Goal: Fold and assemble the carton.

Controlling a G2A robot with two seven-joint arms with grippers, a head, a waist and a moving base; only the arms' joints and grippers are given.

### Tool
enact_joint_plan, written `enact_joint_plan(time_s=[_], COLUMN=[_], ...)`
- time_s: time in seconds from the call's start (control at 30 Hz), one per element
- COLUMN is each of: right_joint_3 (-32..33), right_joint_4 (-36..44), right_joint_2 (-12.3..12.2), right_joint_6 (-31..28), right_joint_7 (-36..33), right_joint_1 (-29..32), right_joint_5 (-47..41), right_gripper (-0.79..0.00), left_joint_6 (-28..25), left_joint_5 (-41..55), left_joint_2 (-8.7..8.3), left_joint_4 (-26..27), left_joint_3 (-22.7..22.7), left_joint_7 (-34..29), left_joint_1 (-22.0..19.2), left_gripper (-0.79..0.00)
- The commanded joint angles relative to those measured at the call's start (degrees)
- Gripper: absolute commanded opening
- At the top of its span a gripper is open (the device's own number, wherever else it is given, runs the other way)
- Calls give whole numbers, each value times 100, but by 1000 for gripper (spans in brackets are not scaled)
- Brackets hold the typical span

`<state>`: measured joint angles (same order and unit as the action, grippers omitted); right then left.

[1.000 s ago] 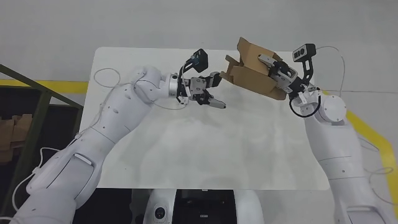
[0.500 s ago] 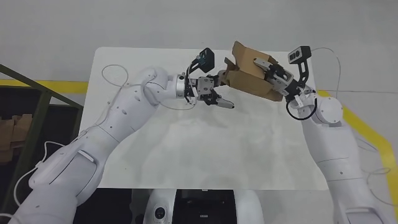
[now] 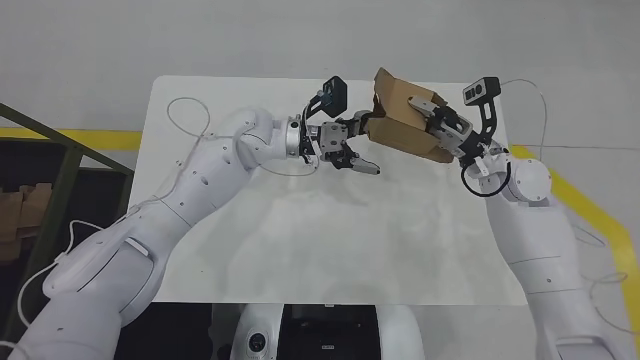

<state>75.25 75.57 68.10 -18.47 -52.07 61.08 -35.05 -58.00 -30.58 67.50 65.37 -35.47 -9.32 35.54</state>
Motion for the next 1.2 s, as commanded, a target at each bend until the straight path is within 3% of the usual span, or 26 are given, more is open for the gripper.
enact_joint_plan(time_s=[0.0, 0.63, 1.17], right_joint_3=[5, -27, -105], right_joint_4=[4, 60, 78], right_joint_2=[-1, 2, 18], right_joint_6=[3, 40, 58], right_joint_7=[1, -101, -145], right_joint_1=[6, 5, -35], right_joint_5=[3, -22, -18], right_gripper=[-785, -785, -785], left_joint_6=[0, 0, 0], left_joint_5=[-91, -1248, -1892], left_joint_2=[-17, -247, -219], left_joint_4=[24, 284, 158], left_joint_3=[25, 187, 355], left_joint_7=[144, 1328, 1971], left_joint_1=[-10, -94, -203], left_gripper=[0, 0, 0])
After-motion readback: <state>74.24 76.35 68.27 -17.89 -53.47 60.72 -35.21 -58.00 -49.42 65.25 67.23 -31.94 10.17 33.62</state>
